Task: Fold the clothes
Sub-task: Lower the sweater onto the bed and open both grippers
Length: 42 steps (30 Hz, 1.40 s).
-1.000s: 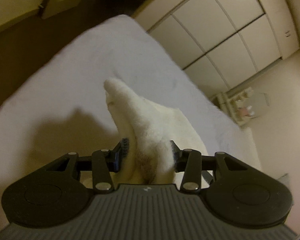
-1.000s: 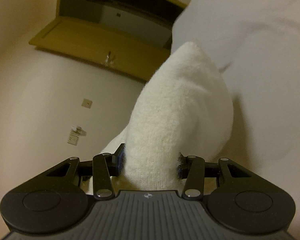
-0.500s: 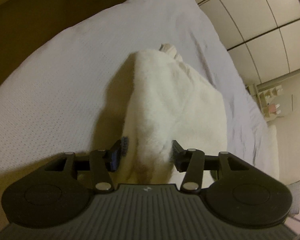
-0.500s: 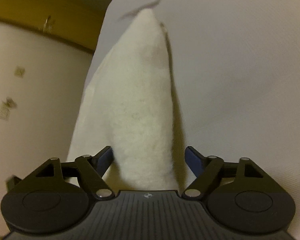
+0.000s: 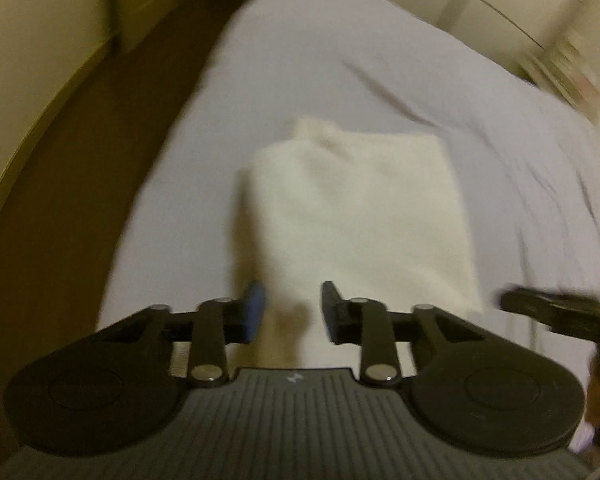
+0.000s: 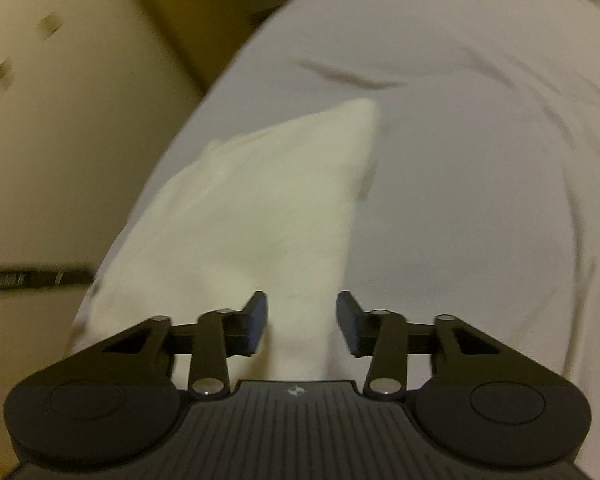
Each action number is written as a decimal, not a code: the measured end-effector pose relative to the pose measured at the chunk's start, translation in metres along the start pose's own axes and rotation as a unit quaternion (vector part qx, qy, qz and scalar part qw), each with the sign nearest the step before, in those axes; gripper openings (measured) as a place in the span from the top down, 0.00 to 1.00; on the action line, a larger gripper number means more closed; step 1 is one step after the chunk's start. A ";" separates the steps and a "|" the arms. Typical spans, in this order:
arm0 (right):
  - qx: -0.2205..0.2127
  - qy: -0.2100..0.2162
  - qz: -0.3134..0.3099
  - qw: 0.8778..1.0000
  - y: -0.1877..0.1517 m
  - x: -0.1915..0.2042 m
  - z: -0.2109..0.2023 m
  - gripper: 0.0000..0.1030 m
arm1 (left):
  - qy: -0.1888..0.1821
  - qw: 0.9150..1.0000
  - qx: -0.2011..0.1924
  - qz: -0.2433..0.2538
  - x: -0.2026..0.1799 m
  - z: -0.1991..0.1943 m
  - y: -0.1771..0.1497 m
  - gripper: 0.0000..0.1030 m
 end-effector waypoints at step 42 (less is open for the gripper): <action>0.011 -0.050 -0.003 0.999 0.047 0.010 0.084 0.69 | -0.008 0.995 0.031 0.090 -0.018 0.105 0.073 0.82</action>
Point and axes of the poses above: each gripper's, at about its wrist camera, not at the fingertips, and z roughly the way its jaws point, x to its left, y to its top, the point moved 2 cm from there along z, roughly the way its jaws point, and after that the axes turned 6 degrees about -x, right-handed, at the moved point
